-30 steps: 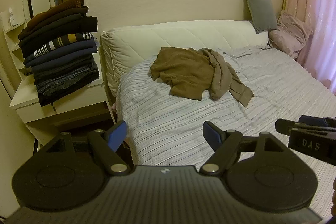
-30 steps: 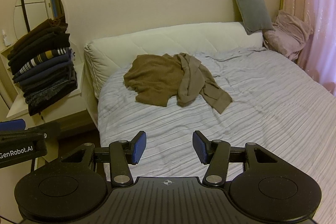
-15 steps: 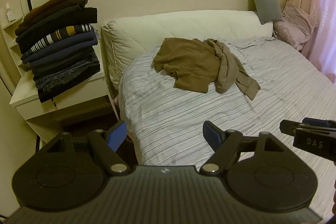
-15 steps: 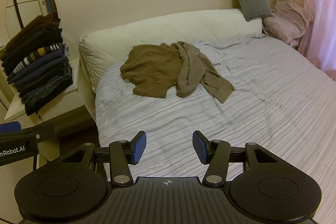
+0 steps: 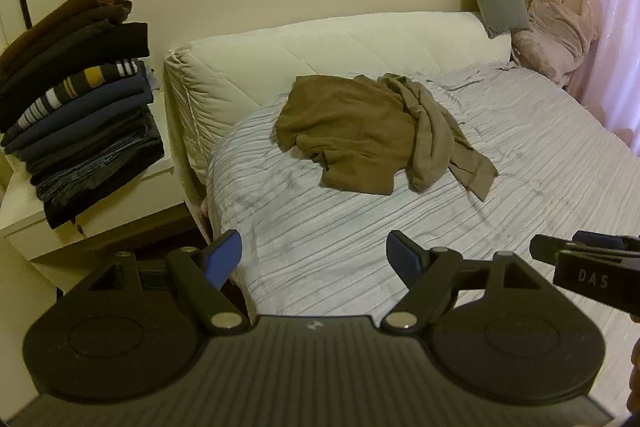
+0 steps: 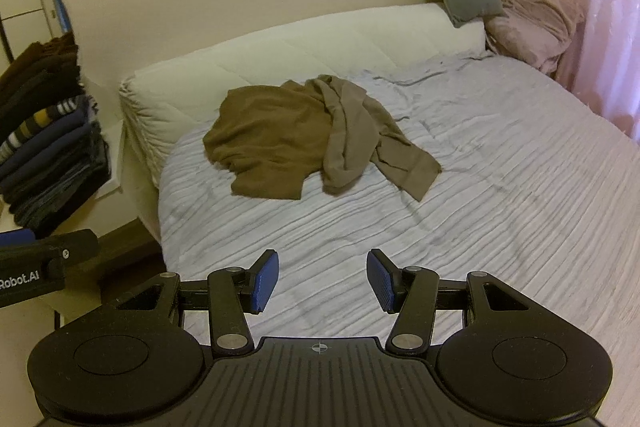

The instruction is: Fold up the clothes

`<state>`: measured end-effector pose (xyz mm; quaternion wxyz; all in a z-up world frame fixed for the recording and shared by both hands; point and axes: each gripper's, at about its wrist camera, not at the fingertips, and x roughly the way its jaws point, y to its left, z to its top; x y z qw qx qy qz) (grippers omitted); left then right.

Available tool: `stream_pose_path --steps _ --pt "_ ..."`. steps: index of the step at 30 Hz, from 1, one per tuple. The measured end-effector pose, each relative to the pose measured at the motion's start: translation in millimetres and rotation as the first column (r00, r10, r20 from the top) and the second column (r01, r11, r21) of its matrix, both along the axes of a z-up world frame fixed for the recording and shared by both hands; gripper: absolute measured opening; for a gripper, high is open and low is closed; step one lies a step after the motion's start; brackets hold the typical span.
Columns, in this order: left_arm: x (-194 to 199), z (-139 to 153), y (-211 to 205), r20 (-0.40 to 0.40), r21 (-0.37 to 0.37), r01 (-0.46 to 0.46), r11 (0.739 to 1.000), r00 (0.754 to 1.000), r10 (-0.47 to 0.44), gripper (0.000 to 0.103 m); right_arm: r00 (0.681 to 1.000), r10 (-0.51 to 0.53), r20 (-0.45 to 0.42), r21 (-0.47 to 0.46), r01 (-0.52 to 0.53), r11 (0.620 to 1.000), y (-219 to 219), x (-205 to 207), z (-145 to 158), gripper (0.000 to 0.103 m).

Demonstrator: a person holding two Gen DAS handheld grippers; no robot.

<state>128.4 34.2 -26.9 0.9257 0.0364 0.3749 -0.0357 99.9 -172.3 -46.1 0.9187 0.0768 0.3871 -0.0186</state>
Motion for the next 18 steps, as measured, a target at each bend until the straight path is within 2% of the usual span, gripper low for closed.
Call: stream_pose_path --steps 5,10,15,18 --pt "42 -17 14 -0.045 -0.004 0.002 1.000 0.999 -0.003 0.077 0.999 -0.023 -0.031 0.021 0.023 1.000 1 39 -14 0.053" --pt "85 -28 26 -0.078 -0.019 0.046 0.999 0.996 -0.047 0.075 0.996 -0.063 -0.064 0.076 0.068 0.995 -3 75 -27 0.053" --pt "123 -29 34 -0.080 -0.054 0.093 0.994 0.992 -0.097 0.074 0.992 -0.107 -0.070 0.221 0.120 0.968 -15 102 -32 0.053" --pt "146 -32 39 -0.088 -0.069 0.114 0.991 0.989 -0.119 0.074 0.985 -0.145 -0.092 0.362 0.169 0.917 -27 120 -39 0.053"
